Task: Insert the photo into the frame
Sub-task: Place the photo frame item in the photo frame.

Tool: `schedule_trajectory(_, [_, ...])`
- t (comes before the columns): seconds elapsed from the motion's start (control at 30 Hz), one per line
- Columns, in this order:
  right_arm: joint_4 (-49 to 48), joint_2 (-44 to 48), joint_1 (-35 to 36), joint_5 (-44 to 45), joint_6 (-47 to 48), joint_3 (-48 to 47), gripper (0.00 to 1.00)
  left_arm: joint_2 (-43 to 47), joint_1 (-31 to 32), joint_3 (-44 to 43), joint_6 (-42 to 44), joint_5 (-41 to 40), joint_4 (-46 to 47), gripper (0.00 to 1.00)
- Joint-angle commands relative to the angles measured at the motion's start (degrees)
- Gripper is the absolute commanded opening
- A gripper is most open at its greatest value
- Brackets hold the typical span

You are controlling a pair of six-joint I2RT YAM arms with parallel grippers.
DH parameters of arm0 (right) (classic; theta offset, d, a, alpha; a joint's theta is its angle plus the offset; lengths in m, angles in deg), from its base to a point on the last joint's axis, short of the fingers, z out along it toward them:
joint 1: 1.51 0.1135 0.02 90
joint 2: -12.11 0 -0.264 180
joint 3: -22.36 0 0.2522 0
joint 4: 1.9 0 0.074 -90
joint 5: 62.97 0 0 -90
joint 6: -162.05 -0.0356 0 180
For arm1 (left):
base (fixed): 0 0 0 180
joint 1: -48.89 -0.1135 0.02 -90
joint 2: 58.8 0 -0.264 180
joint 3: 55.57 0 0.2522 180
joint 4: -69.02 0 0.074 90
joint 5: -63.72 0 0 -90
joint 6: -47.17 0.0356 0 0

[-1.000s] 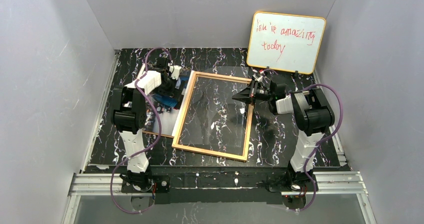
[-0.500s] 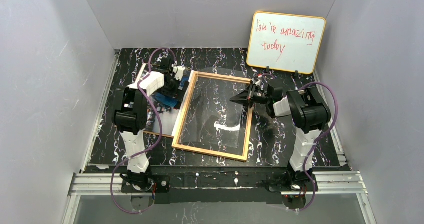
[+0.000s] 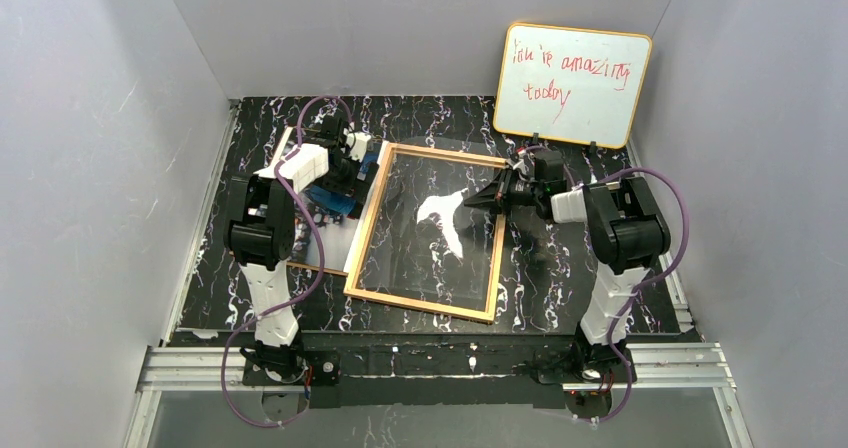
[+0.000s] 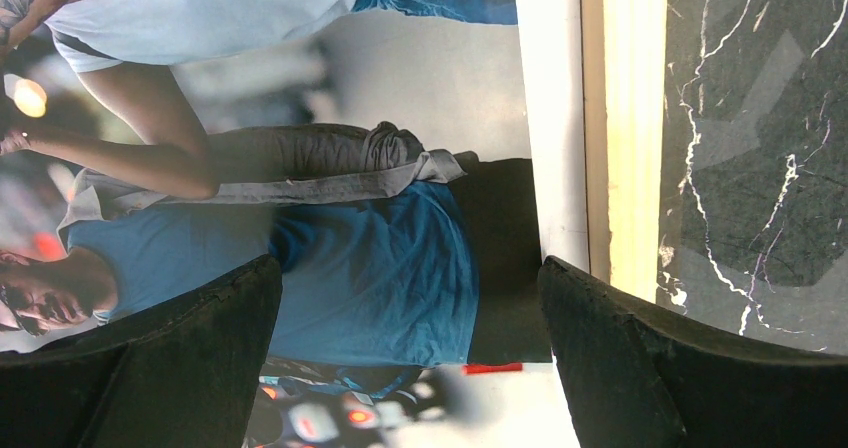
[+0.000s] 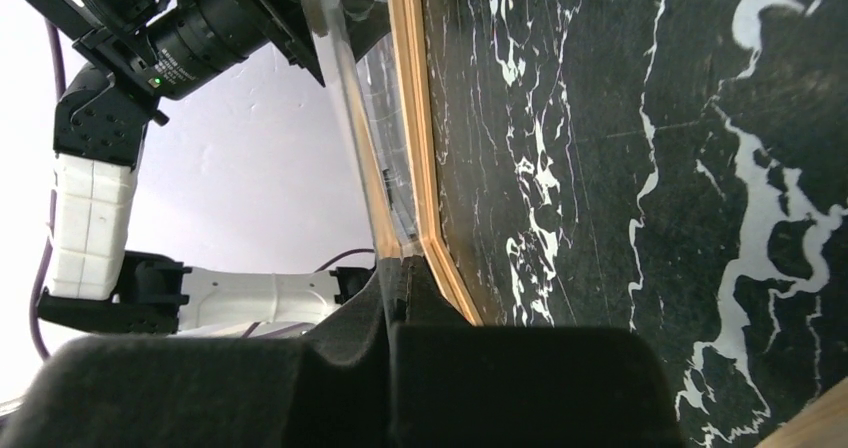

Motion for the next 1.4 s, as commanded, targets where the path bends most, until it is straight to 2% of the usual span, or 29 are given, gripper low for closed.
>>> schedule_trajectory(0.0, [11.83,2.51,-0.38,3.11,8.61,-5.05,0.04,-2.44,1.11,3.54,-0.06,2.69,-5.49,0.98])
schedule_trajectory(1.37, [13.31,8.67,-0.46,8.89,5.17,-0.23,0.01,-2.38,1.13,3.35,-0.46,2.81,-5.36,0.98])
